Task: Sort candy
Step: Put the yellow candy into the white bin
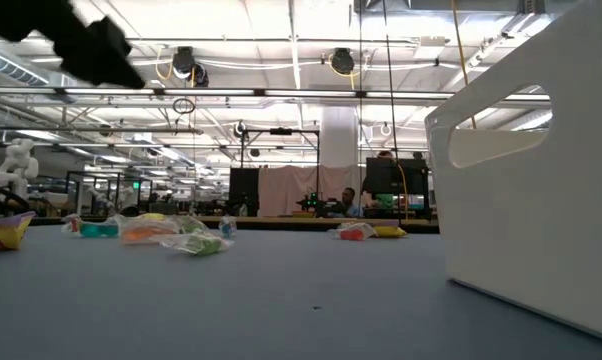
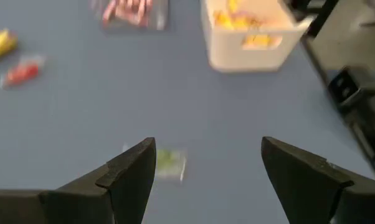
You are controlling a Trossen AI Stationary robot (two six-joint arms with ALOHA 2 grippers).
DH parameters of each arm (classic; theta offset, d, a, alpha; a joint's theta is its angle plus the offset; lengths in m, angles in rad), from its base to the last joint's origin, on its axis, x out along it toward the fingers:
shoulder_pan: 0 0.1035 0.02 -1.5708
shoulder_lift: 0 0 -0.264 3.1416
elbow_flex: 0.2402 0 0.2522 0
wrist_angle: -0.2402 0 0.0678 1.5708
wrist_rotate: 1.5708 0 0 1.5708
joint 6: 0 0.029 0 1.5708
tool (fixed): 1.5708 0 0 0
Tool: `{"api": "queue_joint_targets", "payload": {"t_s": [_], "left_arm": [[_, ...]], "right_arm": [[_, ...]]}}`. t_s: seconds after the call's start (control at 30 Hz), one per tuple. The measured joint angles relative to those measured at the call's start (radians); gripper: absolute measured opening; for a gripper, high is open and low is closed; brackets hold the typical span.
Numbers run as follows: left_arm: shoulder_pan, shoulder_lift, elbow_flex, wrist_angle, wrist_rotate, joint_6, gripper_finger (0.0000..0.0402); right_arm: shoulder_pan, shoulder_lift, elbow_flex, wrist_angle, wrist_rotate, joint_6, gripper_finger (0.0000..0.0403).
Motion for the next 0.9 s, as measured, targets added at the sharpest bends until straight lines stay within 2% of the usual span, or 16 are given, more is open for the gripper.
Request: {"api": "queue_joint_targets", "payload": {"t_s": [0.23, 0.37, 0.6, 0.9], "left_arm": [[-0.073, 0.0, 0.0, -0.192, -0.009, -0.234, 0.0295], [-0.16, 0.0, 0.0, -0.229, -0.023, -0.269, 0.0295], [-0.293, 0.04, 0.0, -0.266, -0.14, -0.268, 0.0292], [-0.306, 0.243, 0.0, -0.286, -0.222, -0.4, 0.0268]], "right_arm": [[0.002, 0.0, 0.0, 0.019, 0.0, 0.021, 0.0106], [0.017, 0.001, 0.0, 0.059, 0.013, -0.002, 0.0129], [0.058, 0.001, 0.0, 0.091, 0.136, -0.044, 0.0129], [0.088, 0.001, 0.0, 0.133, 0.189, -0.035, 0.0121]]}}
